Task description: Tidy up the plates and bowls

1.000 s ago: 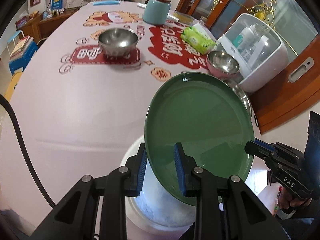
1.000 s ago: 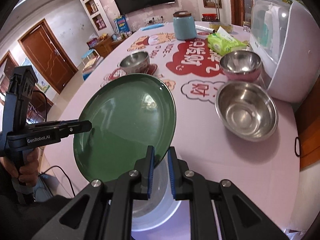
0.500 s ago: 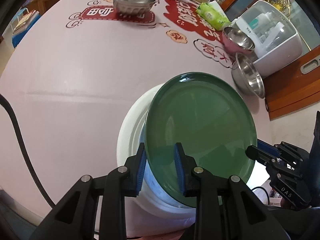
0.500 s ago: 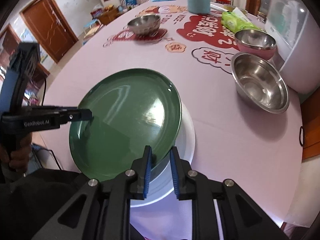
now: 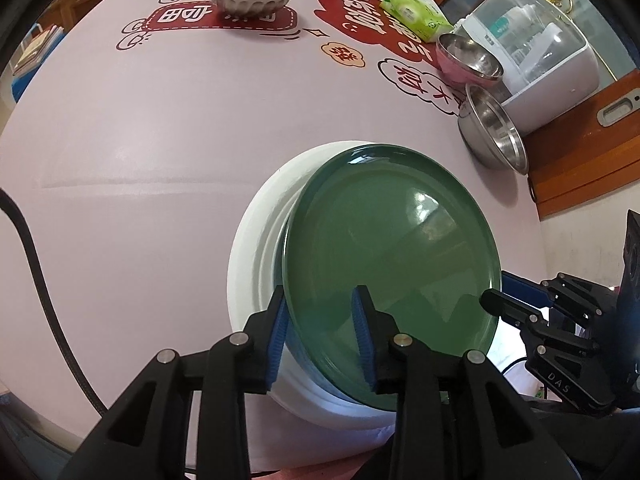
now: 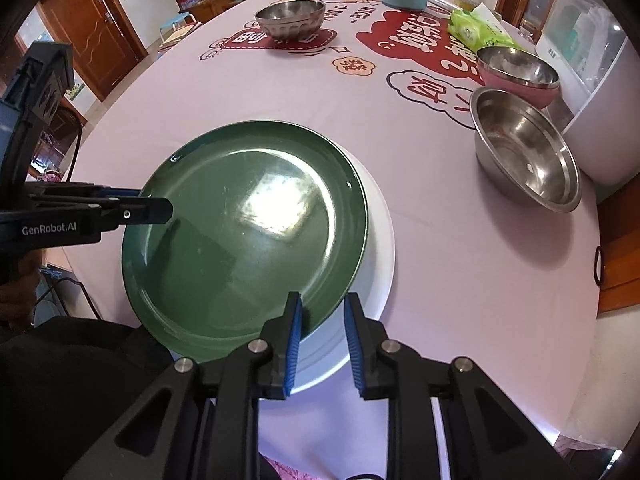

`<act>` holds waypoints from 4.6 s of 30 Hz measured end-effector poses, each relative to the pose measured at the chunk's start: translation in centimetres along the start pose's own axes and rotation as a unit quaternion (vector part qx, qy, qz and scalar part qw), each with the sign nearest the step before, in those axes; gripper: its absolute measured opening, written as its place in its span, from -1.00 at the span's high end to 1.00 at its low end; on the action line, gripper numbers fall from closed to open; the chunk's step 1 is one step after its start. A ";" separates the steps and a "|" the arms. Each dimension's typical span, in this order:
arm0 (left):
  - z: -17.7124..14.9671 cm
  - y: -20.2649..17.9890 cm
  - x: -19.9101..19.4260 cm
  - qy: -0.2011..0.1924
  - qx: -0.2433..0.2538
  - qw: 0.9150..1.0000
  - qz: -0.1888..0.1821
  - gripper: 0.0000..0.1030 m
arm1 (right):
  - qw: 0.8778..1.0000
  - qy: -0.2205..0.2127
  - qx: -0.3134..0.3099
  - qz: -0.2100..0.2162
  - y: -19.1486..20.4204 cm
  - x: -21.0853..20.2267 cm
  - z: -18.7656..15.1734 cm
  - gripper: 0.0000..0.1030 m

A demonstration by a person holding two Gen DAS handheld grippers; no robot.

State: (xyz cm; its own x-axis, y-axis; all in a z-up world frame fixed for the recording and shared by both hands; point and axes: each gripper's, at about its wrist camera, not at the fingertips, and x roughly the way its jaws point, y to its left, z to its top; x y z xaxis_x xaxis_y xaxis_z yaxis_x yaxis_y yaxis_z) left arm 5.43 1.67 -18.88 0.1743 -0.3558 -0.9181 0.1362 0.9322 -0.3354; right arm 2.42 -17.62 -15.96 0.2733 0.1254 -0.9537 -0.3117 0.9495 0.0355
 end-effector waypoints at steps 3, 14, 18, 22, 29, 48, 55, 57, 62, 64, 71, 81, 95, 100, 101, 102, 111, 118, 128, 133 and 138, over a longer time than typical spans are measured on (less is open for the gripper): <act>0.2 -0.2 -0.1 0.001 0.008 1.000 0.002 0.32 | 1.000 0.004 -0.005 -0.001 0.2 0.1 0.0 0.56; 0.4 -0.3 -0.9 -0.016 0.015 1.000 0.021 0.13 | 0.999 -0.012 -0.031 0.002 1.0 -0.5 0.1 0.27; 0.5 -0.7 -1.2 -0.026 0.021 0.999 0.026 0.08 | 0.999 -0.019 -0.036 0.001 0.9 -0.7 0.3 0.21; 0.4 -1.1 -1.8 -0.036 0.028 0.998 0.038 0.04 | 0.999 -0.026 -0.037 0.001 0.8 -0.8 0.4 0.16; 0.5 -2.4 -3.7 -0.081 0.052 0.995 0.029 -0.34 | 0.999 -0.041 -0.036 0.004 0.6 -1.0 0.5 0.14; 3.5 -8.4 -2.7 -0.105 0.094 0.989 0.053 -0.38 | 0.988 -0.137 0.070 0.006 -5.8 -2.6 -0.4 0.14; 6.3 -12.6 -0.9 -0.095 0.116 0.988 0.038 -0.46 | 0.975 -0.173 0.138 -0.013 -10.7 -3.1 -1.0 0.14; 7.1 -13.9 -0.2 -0.091 0.124 0.988 0.035 -0.47 | 0.970 -0.181 0.158 -0.020 -12.3 -3.1 -1.1 0.14; 9.4 -17.6 2.0 -0.066 0.149 0.986 0.029 -0.47 | 0.961 -0.206 0.172 -0.068 -15.1 -3.7 -1.5 0.13; 10.3 -18.9 2.8 -0.063 0.162 0.984 0.029 -0.47 | 0.956 -0.214 0.186 -0.073 -16.3 -3.8 -1.6 0.10; 13.3 -21.8 6.1 -0.049 0.167 0.984 0.030 -0.47 | 0.945 -0.243 0.207 -0.073 -19.5 -3.6 -1.4 0.01; 15.4 -20.9 10.2 -0.018 0.094 0.995 0.003 -0.47 | 0.945 -0.245 0.210 -0.061 -20.9 -1.5 0.1 0.01; 15.6 -20.0 12.5 -0.018 0.077 0.997 -0.018 0.16 | 0.947 -0.230 0.214 -0.070 -21.9 0.3 0.8 0.04; 15.9 -20.3 12.8 -0.021 0.086 0.996 -0.024 0.39 | 0.950 -0.225 0.206 -0.068 -21.8 0.7 1.2 0.32; 16.0 -20.4 12.9 -0.022 0.087 0.996 -0.025 0.44 | 0.950 -0.224 0.206 -0.068 -21.9 0.8 1.2 0.35; 16.0 -20.5 12.9 -0.021 0.089 0.996 -0.025 0.48 | 0.951 -0.222 0.205 -0.068 -21.8 0.8 1.2 0.40; 15.9 -20.7 13.1 -0.027 0.089 0.996 -0.010 0.62 | 0.950 -0.225 0.209 -0.064 -21.9 0.7 1.1 0.44; 15.3 -20.7 12.6 -0.027 0.093 0.995 -0.008 0.62 | 0.949 -0.228 0.213 -0.050 -22.0 0.3 0.5 0.47; 14.1 -21.3 11.0 -0.034 0.114 0.993 -0.015 0.60 | 0.946 -0.240 0.212 -0.058 -21.2 -1.3 -1.1 0.48; 13.0 -21.8 9.8 -0.037 0.129 0.991 -0.021 0.60 | 0.943 -0.248 0.212 -0.068 -20.3 -2.6 -2.3 0.48; 11.7 -22.1 9.0 -0.035 0.143 0.989 -0.028 0.60 | 0.940 -0.253 0.215 -0.075 -19.1 -3.9 -3.9 0.48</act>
State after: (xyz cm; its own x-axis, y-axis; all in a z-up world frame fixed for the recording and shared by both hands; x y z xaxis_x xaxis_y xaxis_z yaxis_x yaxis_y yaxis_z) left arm 15.42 -22.91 -17.29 0.2255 -0.4190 -0.8796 0.4160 0.8578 -0.3019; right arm 3.73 -37.39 -14.10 0.7161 -0.0020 -0.6980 0.1319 0.9824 0.1324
